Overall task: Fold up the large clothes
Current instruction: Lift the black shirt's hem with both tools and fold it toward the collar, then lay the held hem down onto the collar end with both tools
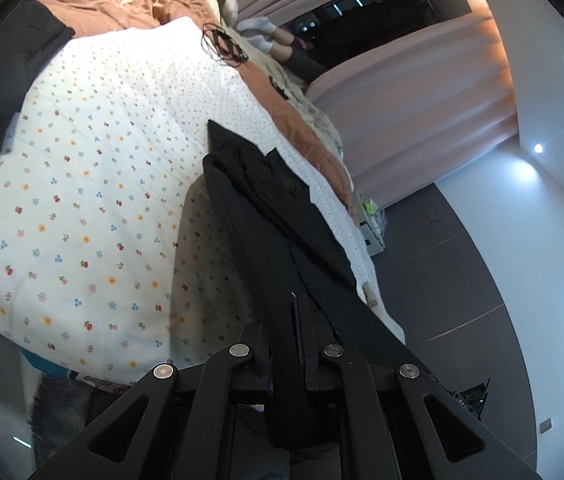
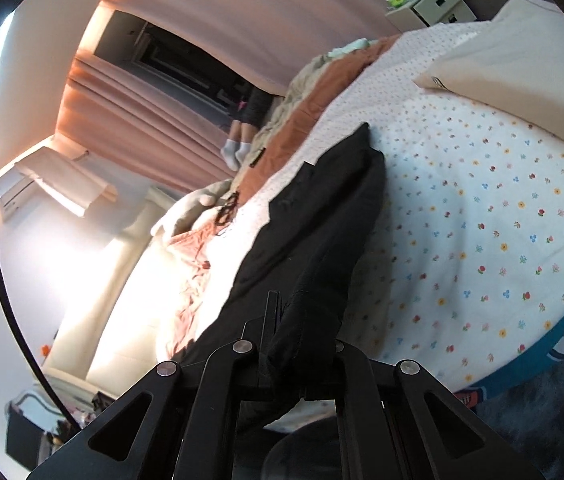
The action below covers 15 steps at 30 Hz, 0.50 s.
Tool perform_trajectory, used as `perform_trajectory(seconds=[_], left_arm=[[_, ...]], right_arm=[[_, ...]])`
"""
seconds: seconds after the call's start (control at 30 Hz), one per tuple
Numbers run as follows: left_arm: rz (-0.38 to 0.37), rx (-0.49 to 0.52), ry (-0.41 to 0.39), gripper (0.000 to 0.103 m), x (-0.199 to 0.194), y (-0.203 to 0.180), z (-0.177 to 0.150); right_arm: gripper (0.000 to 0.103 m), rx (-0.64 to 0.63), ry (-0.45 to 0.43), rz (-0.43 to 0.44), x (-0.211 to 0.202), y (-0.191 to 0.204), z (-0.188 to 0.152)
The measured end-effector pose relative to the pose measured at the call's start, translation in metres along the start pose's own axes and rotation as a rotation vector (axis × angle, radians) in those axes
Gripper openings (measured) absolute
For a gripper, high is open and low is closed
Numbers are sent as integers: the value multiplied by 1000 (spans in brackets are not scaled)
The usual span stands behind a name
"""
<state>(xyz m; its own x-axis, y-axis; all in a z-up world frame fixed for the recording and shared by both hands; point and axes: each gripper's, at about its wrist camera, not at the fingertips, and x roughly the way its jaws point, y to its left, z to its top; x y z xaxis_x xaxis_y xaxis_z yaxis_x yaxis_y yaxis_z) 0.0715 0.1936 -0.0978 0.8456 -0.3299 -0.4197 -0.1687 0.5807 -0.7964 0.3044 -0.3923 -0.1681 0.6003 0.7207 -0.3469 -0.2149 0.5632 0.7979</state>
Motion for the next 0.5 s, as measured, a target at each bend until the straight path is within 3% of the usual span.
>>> perform_trajectory(seconds=[0.5], left_arm=[[-92, 29, -103, 7, -109, -47, -27]], right_arm=[[7, -91, -73, 103, -92, 64, -30]])
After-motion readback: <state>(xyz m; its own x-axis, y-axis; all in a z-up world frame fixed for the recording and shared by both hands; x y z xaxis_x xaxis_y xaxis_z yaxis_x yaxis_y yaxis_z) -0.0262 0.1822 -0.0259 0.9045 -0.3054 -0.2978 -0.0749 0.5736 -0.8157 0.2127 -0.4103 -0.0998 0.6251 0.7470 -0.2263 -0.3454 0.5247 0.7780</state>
